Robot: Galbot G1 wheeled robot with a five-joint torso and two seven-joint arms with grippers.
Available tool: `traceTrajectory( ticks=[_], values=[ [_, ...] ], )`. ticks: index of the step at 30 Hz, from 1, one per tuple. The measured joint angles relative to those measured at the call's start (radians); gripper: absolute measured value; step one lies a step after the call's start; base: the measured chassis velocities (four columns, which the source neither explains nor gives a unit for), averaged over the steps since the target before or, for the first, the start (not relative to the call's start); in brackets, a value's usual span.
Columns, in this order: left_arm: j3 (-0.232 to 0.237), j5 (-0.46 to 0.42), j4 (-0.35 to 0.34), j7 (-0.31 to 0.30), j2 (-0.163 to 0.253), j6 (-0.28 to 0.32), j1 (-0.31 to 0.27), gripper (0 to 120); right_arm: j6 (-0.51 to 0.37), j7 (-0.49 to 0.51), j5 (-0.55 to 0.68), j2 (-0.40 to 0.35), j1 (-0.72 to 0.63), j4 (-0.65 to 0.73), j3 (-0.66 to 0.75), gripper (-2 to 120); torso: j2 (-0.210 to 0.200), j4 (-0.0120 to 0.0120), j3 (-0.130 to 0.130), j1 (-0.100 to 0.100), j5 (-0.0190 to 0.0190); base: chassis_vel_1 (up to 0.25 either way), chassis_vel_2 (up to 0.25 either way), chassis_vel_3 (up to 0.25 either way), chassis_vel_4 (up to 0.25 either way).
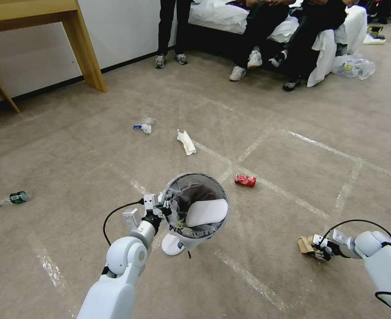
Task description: Pick up the trash bin and place the garbage on the floor into it.
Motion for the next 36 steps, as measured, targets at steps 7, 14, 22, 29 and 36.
traceTrajectory(
  ticks=[7,14,22,29,36],
  values=[
    [0.002,0.002,-0.003,0.0,-0.002,0.0,0.0,1,0.0,0.001,0.018,-0.006,-0.01,0.024,0.002,0,0.0,0.0003,0.0,0.0,0.0,0.0,0.0,0.0,0.0],
    [0.003,0.007,-0.001,0.001,-0.007,0.0,-0.005,1,-0.018,-0.001,0.067,-0.041,-0.084,0.115,0.016,0,0.0,0.0003,0.0,0.0,0.0002,0.0,0.0,0.0,0.0],
    [0.005,0.007,0.0,0.001,-0.003,0.0,-0.01,1,-0.054,0.001,0.121,-0.081,-0.161,0.206,0.033,0,0.0,0.0002,0.0,0.0,0.0001,0.0,0.0,0.0,0.0],
    [0.005,0.007,-0.006,0.002,-0.002,0.0,-0.008,1,-0.075,0.011,0.148,-0.101,-0.208,0.271,0.055,0,0.0,0.0002,0.0,0.0,0.0002,0.0,0.0,0.0,0.0],
    [0.022,0.01,-0.006,0.003,0.005,0.0,0.001,1,-0.107,0.014,0.218,-0.141,-0.291,0.411,0.124,0,0.0,0.0001,0.0,0.0,0.0001,0.0,0.0,0.0,0.0]
  ],
)
